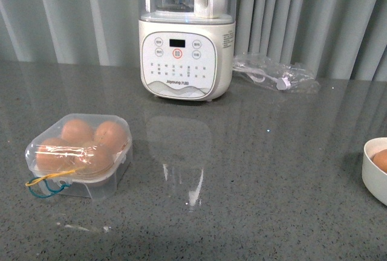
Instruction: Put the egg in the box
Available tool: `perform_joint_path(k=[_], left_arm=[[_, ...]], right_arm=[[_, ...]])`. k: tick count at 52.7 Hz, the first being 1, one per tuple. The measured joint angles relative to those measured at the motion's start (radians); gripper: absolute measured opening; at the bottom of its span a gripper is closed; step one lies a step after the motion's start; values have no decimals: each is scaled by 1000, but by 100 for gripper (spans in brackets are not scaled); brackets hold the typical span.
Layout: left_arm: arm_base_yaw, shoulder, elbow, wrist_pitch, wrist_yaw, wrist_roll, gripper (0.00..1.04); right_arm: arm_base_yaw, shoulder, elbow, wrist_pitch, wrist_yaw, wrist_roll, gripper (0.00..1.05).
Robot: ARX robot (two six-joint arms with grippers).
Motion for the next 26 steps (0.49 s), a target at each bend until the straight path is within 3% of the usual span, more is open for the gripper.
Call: perform_joint_path(k=[9,26], left_arm=[[0,0,0,0,0,0,99],[0,0,0,0,0,0,98]], right_arm=[[0,0,0,0,0,0,97],[0,0,0,0,0,0,97]])
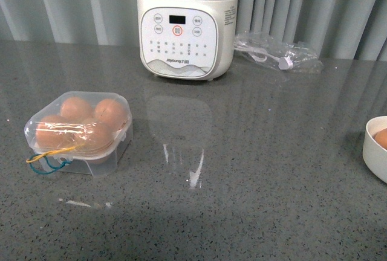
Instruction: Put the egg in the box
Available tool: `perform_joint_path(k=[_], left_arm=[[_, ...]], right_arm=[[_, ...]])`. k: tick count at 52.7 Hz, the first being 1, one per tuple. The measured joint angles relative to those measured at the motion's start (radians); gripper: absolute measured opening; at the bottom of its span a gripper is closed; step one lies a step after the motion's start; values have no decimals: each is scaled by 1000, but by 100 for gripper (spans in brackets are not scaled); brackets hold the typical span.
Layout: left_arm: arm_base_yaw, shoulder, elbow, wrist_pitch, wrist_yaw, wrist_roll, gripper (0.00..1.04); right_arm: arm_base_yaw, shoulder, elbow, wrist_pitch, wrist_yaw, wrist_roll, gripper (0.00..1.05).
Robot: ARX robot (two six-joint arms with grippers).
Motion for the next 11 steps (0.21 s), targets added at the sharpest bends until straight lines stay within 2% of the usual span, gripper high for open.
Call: perform_joint_path(k=[11], left_arm=[[0,0,0,0,0,0,98]], right_arm=[[0,0,0,0,0,0,97]])
